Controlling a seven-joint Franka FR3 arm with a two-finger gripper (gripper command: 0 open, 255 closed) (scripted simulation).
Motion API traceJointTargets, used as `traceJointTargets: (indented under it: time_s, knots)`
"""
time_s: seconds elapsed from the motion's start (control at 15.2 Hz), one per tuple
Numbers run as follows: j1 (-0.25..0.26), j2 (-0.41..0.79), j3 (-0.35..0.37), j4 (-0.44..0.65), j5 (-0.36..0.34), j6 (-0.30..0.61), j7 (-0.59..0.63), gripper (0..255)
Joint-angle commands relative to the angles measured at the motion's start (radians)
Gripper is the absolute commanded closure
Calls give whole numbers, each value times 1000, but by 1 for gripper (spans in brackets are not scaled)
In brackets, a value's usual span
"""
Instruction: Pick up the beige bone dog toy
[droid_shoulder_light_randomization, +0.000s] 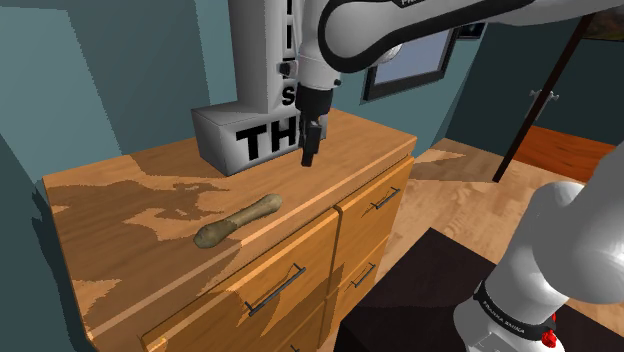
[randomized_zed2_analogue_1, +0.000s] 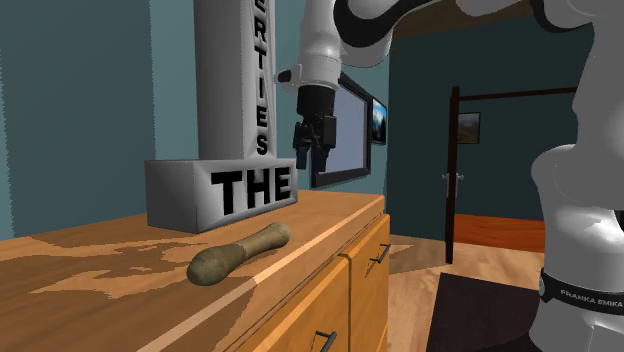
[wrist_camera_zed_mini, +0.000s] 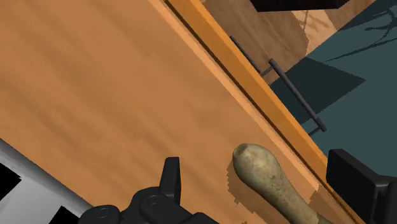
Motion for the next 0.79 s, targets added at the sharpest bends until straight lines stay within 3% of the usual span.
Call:
traceJointTargets:
  time_s: [0.0, 0.73]
  knots:
    - [21, 58, 15, 34, -8, 28, -61, 0]
    - [131, 315, 122, 172, -88, 158, -334, 0]
